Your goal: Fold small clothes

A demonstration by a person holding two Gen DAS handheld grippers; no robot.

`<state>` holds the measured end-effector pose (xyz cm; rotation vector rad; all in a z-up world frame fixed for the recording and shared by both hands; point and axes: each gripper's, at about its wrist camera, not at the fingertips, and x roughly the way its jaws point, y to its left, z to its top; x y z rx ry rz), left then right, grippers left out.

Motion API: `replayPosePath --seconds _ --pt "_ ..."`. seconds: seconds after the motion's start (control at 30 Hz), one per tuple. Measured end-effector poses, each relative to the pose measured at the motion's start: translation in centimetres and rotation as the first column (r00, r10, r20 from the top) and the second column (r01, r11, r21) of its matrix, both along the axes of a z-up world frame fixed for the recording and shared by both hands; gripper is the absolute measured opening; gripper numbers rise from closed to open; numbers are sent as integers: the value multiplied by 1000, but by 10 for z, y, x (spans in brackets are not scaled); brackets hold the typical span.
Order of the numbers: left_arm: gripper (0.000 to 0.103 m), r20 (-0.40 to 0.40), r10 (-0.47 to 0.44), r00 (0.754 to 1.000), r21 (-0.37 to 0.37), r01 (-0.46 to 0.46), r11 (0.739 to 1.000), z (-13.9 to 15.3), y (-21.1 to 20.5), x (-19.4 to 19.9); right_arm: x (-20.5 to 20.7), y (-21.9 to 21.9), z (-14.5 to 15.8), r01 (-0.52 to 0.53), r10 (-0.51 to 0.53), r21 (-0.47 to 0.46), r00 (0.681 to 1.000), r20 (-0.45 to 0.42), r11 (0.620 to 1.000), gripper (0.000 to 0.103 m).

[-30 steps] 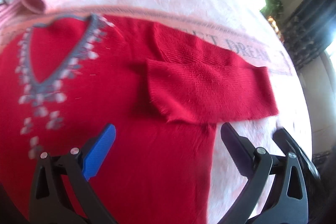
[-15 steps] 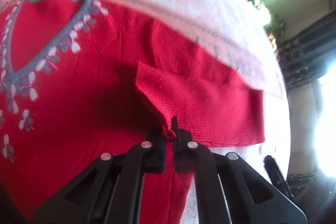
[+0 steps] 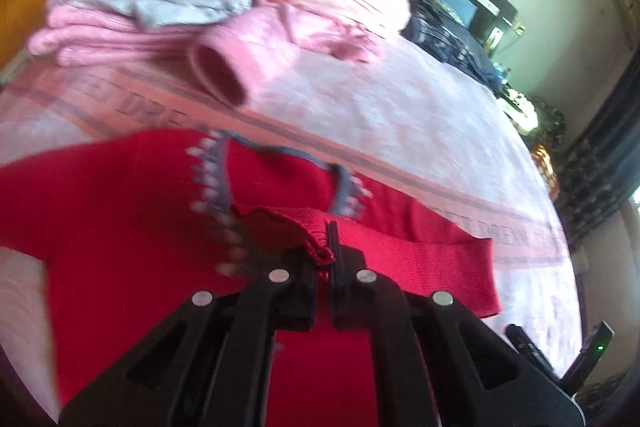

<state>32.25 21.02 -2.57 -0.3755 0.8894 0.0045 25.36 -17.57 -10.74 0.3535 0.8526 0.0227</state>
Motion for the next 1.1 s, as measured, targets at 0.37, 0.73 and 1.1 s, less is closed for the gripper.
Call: replayPosePath --seconds 0.37,0.73,1.1 --pt "3 11 203 979 97 -203 974 -17 130 -20 4 41 -8 -93 93 -64 996 -12 994 48" --pt "20 -193 196 961 21 -196 980 -91 168 -29 9 58 -10 -151 148 -62 988 -51 987 48" --pt "30 -111 104 988 -113 -116 987 -50 145 -18 76 109 6 -235 226 -35 958 -178 971 48"
